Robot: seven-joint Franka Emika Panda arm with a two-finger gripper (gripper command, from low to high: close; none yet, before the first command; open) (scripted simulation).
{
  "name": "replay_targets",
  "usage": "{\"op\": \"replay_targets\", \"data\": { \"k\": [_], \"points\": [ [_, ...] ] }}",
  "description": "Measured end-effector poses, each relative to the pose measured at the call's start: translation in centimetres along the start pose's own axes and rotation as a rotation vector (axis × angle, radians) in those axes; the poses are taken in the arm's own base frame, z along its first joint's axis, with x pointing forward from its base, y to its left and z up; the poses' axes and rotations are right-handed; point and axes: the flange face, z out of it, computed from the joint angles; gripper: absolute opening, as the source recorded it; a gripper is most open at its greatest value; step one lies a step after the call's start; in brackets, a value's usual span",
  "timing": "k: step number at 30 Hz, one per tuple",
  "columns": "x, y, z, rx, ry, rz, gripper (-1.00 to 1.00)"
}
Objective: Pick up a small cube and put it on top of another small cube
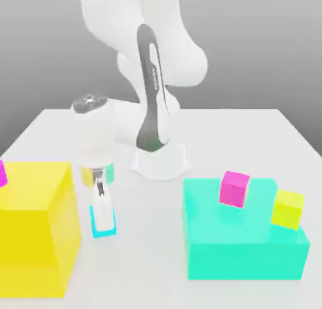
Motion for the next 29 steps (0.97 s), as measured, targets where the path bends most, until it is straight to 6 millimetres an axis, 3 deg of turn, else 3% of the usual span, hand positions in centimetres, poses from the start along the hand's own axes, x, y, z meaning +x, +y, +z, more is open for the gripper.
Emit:
{"op": "replay_targets", "data": {
  "k": [5,7,11,15,20,22,25,26,29],
  "points": [
    [-0.5,0.1,-3.7,0.000,0.000,-0.014,-1.00],
    [-3.3,-0.2,-5.5,0.002,-0.003,-0.093,-1.00],
    [-10.9,0.5,-9.7,0.005,-0.011,-0.304,-1.00],
    [-18.4,4.1,-14.0,0.005,-0.014,-0.528,-1.00],
    [-25.9,12.0,-18.7,-0.001,-0.007,-0.812,-1.00],
    [-26.7,13.3,-17.7,-0.002,-0.004,-0.851,-1.00],
    [-27.0,13.6,-14.7,-0.002,-0.002,-0.862,-1.00],
    [-26.9,13.7,-13.7,-0.002,-0.002,-0.863,1.00],
    [-26.9,13.7,-13.7,-0.002,-0.002,-0.863,1.00]
  ]
}}
